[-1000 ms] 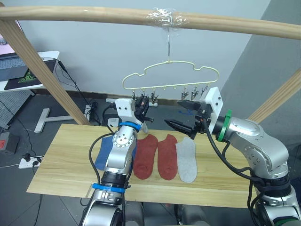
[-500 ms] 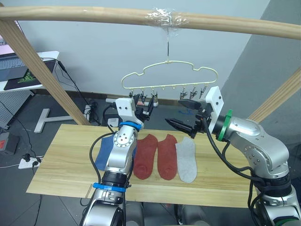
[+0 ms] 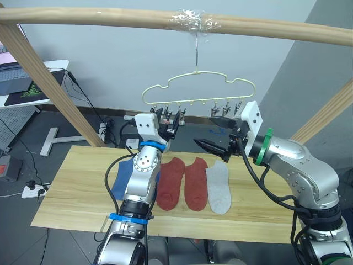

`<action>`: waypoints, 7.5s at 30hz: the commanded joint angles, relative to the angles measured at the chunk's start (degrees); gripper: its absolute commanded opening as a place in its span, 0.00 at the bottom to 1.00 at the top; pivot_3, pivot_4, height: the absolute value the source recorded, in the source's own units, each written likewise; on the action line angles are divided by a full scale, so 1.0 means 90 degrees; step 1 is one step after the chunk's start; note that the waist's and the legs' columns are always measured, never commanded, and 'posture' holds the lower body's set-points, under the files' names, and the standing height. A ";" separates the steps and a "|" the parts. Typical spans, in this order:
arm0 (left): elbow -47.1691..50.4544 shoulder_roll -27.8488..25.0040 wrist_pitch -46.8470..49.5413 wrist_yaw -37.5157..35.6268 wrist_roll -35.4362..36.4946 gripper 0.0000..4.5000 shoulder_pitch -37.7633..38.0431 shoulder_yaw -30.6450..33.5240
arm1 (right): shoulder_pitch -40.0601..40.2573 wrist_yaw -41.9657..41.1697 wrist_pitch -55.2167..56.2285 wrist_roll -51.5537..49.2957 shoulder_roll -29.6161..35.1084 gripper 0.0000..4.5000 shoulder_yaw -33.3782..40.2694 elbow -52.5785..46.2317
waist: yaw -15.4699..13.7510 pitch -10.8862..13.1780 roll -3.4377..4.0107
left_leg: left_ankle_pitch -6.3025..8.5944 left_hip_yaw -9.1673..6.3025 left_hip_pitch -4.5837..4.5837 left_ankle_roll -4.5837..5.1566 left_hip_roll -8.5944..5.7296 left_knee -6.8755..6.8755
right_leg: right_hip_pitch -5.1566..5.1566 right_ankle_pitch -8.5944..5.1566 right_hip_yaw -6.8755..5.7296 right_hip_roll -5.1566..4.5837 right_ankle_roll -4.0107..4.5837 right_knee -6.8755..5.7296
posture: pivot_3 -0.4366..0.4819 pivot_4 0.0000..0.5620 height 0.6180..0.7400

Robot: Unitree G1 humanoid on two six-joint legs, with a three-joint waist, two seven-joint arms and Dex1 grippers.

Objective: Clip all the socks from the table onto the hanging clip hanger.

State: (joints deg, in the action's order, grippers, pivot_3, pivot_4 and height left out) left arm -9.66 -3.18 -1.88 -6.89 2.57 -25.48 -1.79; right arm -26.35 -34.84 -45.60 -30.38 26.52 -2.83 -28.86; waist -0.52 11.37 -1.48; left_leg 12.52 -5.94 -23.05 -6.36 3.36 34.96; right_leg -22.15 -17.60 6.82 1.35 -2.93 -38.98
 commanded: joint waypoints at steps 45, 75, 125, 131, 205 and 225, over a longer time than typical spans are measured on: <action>0.0516 -0.0038 0.0104 -0.0456 0.0327 0.00 0.0059 0.0159 | 0.1542 0.1534 0.2494 0.3748 -0.0834 0.91 -0.1792 0.5351 | 0.0037 -0.0043 -0.0007 | -0.0006 -0.0008 0.0025 0.0002 -0.0006 0.0011 | 0.0032 0.0001 -0.0006 -0.0006 -0.0001 -0.0009 | 0.59 0.27 1.00; 0.0743 0.0090 0.5552 -0.0111 0.6055 0.00 -0.0403 0.2798 | 0.1832 0.1020 0.7215 0.5637 0.1032 0.00 -0.1520 0.2242 | 0.0133 -0.0063 0.0000 | -0.0012 -0.0018 0.0068 0.0012 -0.0036 0.0020 | 0.0088 -0.0015 -0.0002 -0.0032 -0.0045 -0.0001 | 0.57 0.31 1.00; 0.1165 0.0067 0.5762 0.0995 0.8683 0.00 -0.0170 0.2721 | 0.0985 0.1825 0.8337 0.5733 -0.0502 0.00 -0.1436 0.2915 | 0.0042 -0.0063 -0.0001 | -0.0026 -0.0034 0.0048 -0.0011 -0.0065 0.0019 | 0.0082 -0.0006 -0.0013 -0.0060 -0.0029 0.0003 | 0.59 0.28 1.00; 0.1208 0.0011 0.5610 0.0886 0.8618 0.30 -0.0086 0.2673 | 0.1006 0.1746 0.8350 0.5622 -0.0487 0.00 -0.1435 0.2910 | 0.0037 -0.0062 -0.0001 | -0.0026 -0.0036 0.0044 -0.0011 -0.0066 0.0019 | 0.0080 -0.0006 -0.0016 -0.0061 -0.0028 0.0004 | 0.59 0.28 1.00; -0.0093 0.0158 0.0084 -0.0251 -0.0211 0.49 -0.0327 -0.0687 | 0.1094 0.0195 0.1383 0.0279 0.0174 1.00 0.0610 -0.0650 | 0.0071 -0.0041 0.0009 | -0.0019 -0.0040 0.0015 0.0011 -0.0076 0.0006 | 0.0051 -0.0013 -0.0027 -0.0071 -0.0030 0.0005 | 0.51 0.24 1.00; -0.0437 0.0074 -0.0137 -0.0086 -0.0664 0.49 -0.0624 -0.0649 | 0.1047 0.0302 0.1366 0.0214 0.0179 1.00 0.0606 -0.0635 | 0.0072 -0.0042 0.0009 | -0.0020 -0.0040 0.0015 0.0012 -0.0076 0.0009 | 0.0051 -0.0012 -0.0027 -0.0071 -0.0030 0.0001 | 0.50 0.25 1.00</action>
State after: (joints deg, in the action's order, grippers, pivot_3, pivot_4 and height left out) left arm -14.27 -2.57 -1.69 -8.07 -2.78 -29.92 -7.92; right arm -16.55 -32.36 -33.71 -27.41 27.73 1.14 -32.35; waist 0.13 10.99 -1.40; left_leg 12.34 -6.29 -22.92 -6.25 2.68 35.04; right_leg -21.69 -17.71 6.58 0.71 -3.20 -38.97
